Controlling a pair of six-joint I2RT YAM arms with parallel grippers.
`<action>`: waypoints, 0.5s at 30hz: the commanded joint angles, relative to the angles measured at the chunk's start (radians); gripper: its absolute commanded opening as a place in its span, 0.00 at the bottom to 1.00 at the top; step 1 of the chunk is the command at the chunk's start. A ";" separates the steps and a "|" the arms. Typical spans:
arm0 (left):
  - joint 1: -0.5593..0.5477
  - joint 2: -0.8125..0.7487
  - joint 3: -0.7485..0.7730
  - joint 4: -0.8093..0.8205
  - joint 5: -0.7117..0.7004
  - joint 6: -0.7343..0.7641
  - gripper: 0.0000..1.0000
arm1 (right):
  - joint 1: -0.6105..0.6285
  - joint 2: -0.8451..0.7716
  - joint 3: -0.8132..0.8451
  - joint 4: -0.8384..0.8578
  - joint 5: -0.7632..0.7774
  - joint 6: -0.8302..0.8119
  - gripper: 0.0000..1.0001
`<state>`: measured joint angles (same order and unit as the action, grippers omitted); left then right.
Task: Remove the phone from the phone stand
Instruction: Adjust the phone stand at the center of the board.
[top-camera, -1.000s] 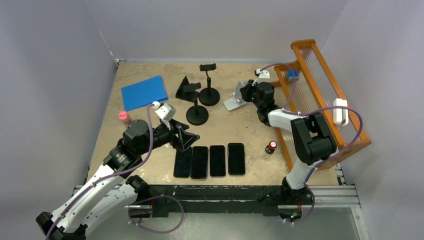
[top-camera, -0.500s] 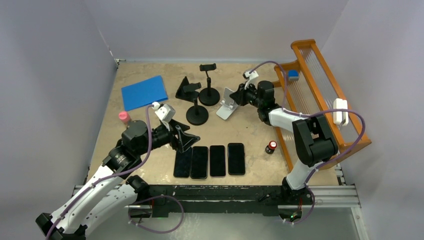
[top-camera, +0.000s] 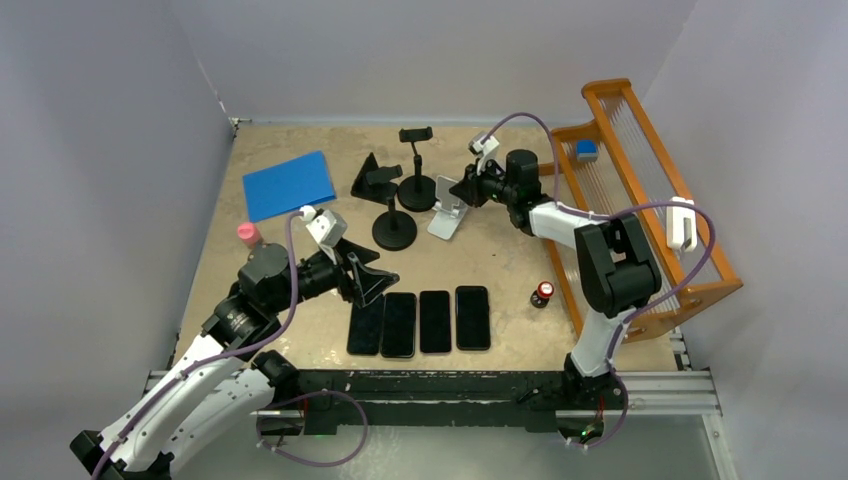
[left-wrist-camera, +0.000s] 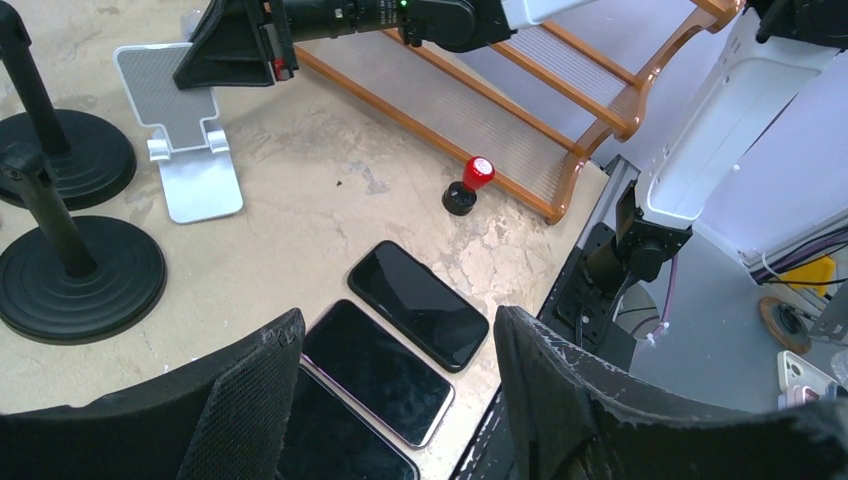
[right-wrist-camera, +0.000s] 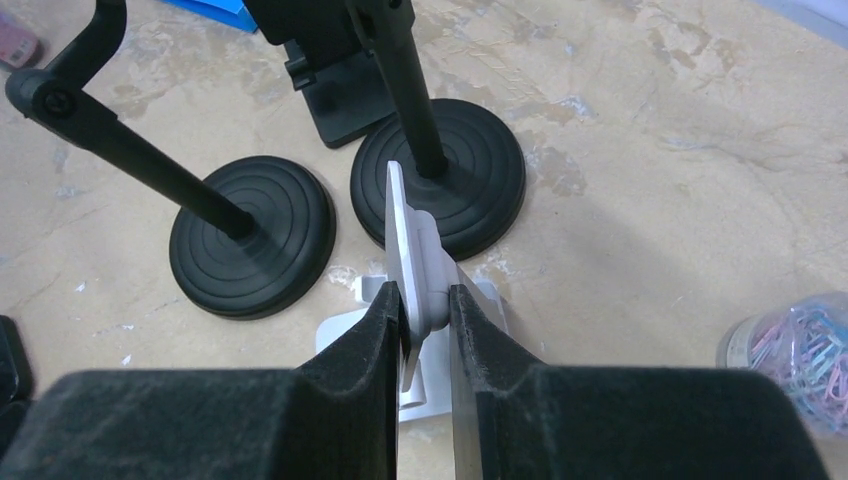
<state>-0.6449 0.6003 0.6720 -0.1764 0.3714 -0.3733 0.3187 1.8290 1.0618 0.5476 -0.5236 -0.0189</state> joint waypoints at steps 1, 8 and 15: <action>-0.003 -0.011 -0.005 0.054 0.013 0.016 0.67 | -0.003 0.026 0.080 -0.059 -0.020 -0.061 0.00; -0.002 -0.003 -0.005 0.056 0.018 0.017 0.67 | -0.006 0.069 0.091 -0.079 -0.004 -0.030 0.23; -0.003 -0.008 -0.010 0.062 0.024 0.022 0.67 | -0.013 0.060 0.086 -0.081 0.011 -0.030 0.43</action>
<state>-0.6449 0.5980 0.6624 -0.1707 0.3790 -0.3729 0.3088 1.8965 1.1301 0.4740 -0.5156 -0.0364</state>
